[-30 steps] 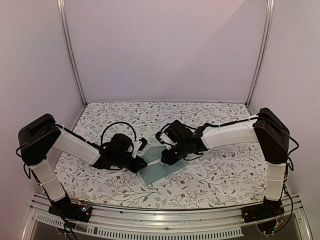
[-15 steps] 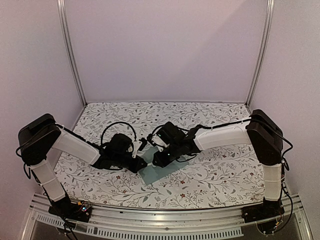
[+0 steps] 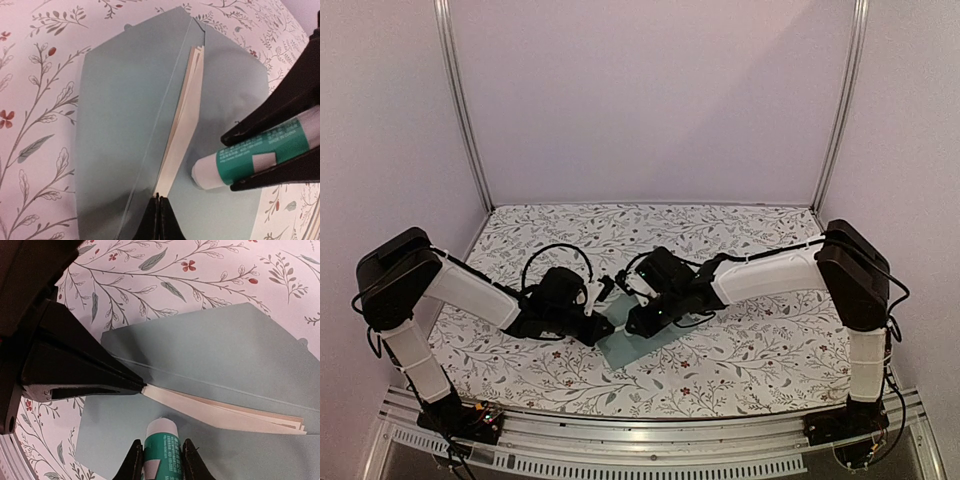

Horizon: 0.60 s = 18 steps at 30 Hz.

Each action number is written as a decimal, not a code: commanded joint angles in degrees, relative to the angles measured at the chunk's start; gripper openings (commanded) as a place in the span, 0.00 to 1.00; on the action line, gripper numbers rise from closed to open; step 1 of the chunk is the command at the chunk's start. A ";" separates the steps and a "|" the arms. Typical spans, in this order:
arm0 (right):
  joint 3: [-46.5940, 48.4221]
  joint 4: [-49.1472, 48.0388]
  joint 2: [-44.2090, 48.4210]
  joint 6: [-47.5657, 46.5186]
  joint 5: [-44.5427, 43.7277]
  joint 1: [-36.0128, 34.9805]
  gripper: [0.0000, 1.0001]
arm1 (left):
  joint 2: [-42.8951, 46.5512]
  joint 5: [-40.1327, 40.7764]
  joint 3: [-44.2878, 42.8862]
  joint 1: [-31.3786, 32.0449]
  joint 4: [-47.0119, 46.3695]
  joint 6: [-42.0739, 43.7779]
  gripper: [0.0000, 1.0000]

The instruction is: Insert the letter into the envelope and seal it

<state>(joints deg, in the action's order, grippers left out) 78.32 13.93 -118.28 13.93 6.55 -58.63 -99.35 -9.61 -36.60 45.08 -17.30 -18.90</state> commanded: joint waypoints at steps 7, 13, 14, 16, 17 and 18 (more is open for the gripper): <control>-7.38 6.11 2.56 0.78 -5.42 1.92 0.00 | 0.47 0.55 0.96 -0.96 1.42 0.04 0.00; -8.40 6.70 2.99 1.23 -9.22 3.79 0.00 | 0.31 0.55 0.85 -0.93 1.41 0.00 0.00; -8.45 6.79 2.97 1.33 -9.61 3.99 0.00 | 0.29 0.55 0.86 -0.96 1.47 0.02 0.00; -8.25 7.03 2.72 1.40 -10.47 4.28 0.00 | 0.36 0.55 0.91 -0.96 1.50 0.02 0.00; -8.05 7.25 2.50 1.48 -10.97 4.34 0.00 | 0.38 0.55 0.87 -0.93 1.53 0.02 0.00; -7.87 7.58 2.24 1.46 -11.28 4.40 0.00 | 0.35 0.55 0.83 -0.93 1.55 0.05 0.00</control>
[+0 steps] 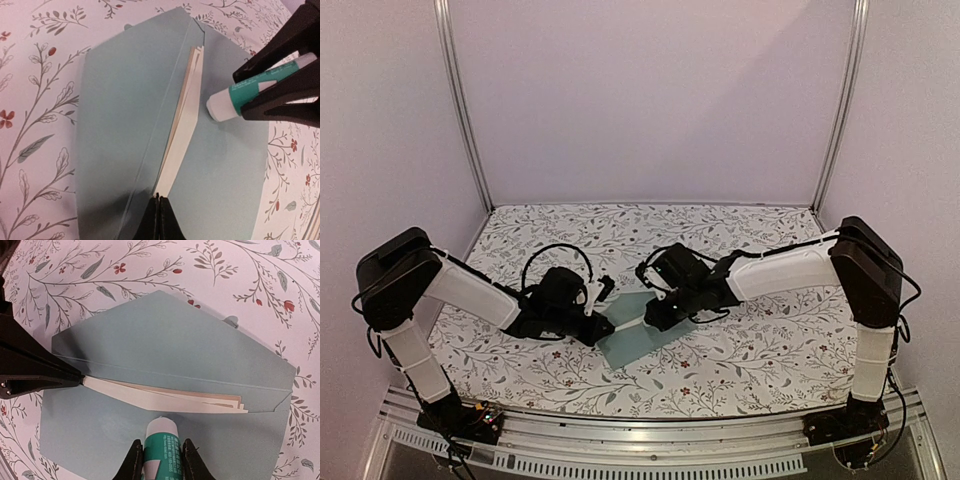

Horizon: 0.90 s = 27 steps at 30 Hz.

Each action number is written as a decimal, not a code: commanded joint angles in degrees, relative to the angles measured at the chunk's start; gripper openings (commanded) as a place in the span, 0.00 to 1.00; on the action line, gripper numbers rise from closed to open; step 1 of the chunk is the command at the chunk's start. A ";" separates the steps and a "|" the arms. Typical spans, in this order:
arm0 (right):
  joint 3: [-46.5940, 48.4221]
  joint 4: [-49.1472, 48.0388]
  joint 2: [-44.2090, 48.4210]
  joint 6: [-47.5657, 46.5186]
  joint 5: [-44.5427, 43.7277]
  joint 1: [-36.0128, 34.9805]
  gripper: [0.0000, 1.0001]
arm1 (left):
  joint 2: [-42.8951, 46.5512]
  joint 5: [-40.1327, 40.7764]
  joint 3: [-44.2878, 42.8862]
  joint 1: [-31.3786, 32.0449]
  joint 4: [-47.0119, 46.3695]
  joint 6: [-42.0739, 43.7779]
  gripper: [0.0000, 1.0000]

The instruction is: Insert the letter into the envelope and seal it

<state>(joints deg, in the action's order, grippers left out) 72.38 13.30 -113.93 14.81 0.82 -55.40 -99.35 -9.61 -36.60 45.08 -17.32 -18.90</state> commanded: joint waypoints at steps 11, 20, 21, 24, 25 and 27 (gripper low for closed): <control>0.64 7.13 -2.68 0.43 0.02 -1.19 0.00 | 0.47 0.55 0.88 -0.95 1.50 0.01 0.00; 4.87 6.86 -5.47 -0.04 3.40 -3.58 0.00 | 0.58 0.47 0.90 -0.95 1.53 0.00 0.00; 5.14 6.61 -5.83 -0.11 3.81 -3.77 0.00 | 0.61 0.42 0.96 -0.89 1.55 0.00 0.00; 5.57 5.94 -6.19 -0.13 5.18 -4.31 0.00 | 0.57 0.52 0.94 -0.94 1.55 0.00 0.00; 5.58 5.80 -6.29 -0.20 5.50 -4.48 0.00 | 0.56 0.54 0.95 -0.95 1.55 0.12 0.00; 5.58 5.62 -6.16 -0.18 5.79 -4.78 0.00 | 0.50 0.53 0.92 -0.96 1.47 0.10 0.00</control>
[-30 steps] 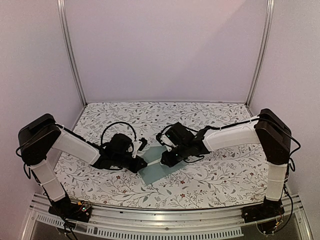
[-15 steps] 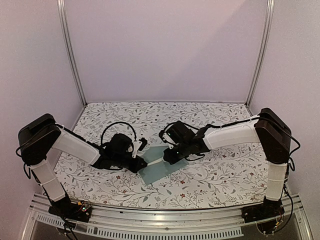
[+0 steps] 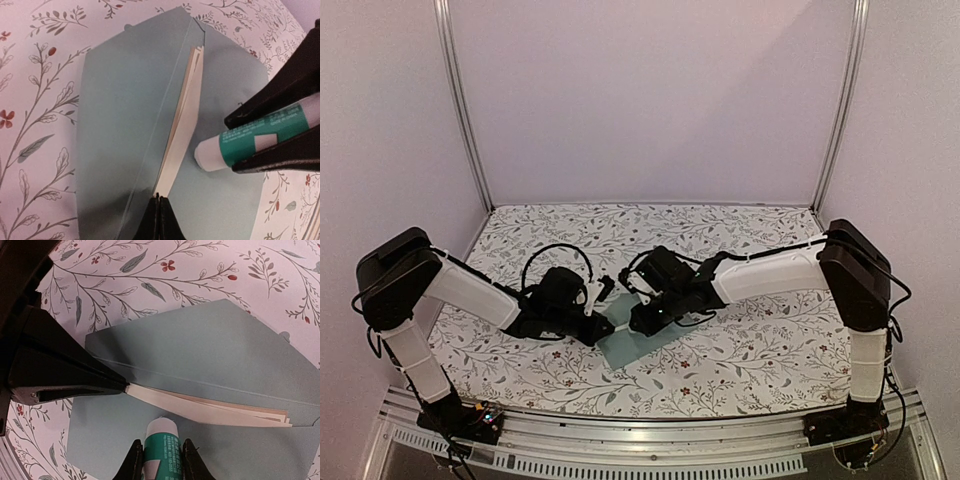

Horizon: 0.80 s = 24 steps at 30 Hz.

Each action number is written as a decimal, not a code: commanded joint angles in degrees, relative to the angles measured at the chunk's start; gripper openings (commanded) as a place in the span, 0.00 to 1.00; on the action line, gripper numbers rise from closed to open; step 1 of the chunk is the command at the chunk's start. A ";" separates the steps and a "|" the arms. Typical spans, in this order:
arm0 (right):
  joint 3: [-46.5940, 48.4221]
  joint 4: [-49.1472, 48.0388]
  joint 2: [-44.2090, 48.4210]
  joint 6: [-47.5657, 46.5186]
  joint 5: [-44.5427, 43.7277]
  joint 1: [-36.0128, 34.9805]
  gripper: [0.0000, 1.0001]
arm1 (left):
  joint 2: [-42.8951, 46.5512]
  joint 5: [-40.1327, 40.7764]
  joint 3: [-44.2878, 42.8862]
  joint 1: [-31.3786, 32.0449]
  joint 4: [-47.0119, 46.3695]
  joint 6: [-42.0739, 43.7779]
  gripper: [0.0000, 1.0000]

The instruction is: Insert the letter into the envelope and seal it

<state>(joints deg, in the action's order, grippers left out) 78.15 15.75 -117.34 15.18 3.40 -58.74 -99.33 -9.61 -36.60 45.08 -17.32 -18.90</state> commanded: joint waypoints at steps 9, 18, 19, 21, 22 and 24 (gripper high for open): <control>-2.47 2.42 -1.43 -0.38 3.04 -2.26 0.00 | 0.06 0.46 0.74 -0.96 1.42 0.15 0.00; -7.02 4.37 0.87 1.13 -3.04 0.17 0.00 | 0.18 0.45 0.77 -0.96 1.55 0.04 0.00; -7.50 4.38 1.14 1.16 -3.97 0.63 0.00 | 0.14 0.45 0.77 -0.96 1.52 0.01 0.00; -8.22 4.40 1.83 1.17 -5.05 1.16 0.00 | 0.27 0.46 0.76 -0.96 1.54 0.02 0.00; -8.53 4.37 2.33 1.10 -5.37 1.36 0.00 | 0.32 0.54 0.82 -0.96 1.59 0.02 0.00; -9.02 4.66 2.99 1.16 -5.96 1.72 0.00 | 0.25 0.55 0.81 -0.95 1.59 0.00 0.00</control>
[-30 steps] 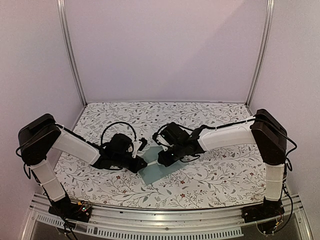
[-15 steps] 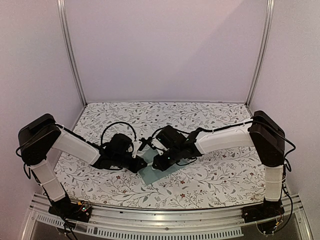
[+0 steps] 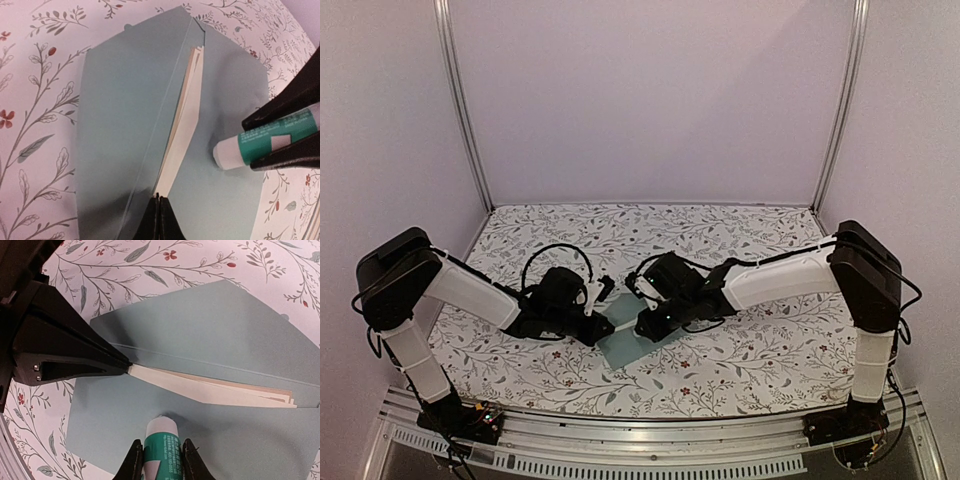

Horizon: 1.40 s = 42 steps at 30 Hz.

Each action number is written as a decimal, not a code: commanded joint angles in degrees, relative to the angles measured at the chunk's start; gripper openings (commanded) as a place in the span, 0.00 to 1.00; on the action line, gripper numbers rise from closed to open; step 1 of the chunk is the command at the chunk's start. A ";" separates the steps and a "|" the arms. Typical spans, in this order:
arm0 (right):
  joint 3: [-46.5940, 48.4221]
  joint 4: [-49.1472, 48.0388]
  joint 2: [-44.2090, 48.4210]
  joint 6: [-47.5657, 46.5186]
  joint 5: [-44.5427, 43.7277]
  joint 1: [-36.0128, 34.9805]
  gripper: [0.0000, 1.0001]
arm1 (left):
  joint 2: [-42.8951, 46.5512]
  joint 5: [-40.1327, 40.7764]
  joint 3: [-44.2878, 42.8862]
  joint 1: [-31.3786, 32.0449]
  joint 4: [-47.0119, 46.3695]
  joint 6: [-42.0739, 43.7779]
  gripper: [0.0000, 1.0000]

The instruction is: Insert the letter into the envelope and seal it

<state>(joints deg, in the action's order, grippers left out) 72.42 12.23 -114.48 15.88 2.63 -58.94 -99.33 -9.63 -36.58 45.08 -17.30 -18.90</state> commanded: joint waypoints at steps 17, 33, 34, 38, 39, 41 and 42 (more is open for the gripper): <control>1.65 10.60 -2.19 0.22 -6.67 2.87 0.00 | 0.52 0.49 0.83 -0.96 1.63 0.00 0.00; 6.06 8.36 -4.86 -0.76 0.93 -0.72 0.00 | 0.93 0.40 1.04 -0.94 1.66 0.04 0.00; 6.33 8.22 -5.09 -0.76 1.23 -0.85 0.00 | 0.86 0.39 1.06 -0.96 1.66 0.00 0.00; 7.39 7.67 -6.05 -0.78 2.13 -1.41 0.00 | 0.82 0.40 1.06 -0.95 1.66 0.04 0.00; 7.57 7.60 -6.34 -0.83 2.26 -1.56 0.00 | 0.82 0.40 0.97 -0.94 1.69 0.08 0.00; 7.73 7.46 -6.67 -0.78 2.42 -1.68 0.00 | 0.80 0.40 0.96 -0.93 1.58 0.02 0.00; 7.73 7.43 -6.88 -0.77 2.40 -1.70 0.00 | 0.76 0.40 0.98 -0.96 1.61 0.05 0.00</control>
<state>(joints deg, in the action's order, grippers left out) 80.03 17.54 -118.24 15.55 2.81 -59.66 -99.26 -9.63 -36.58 45.08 -17.26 -18.90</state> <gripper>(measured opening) 0.201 0.003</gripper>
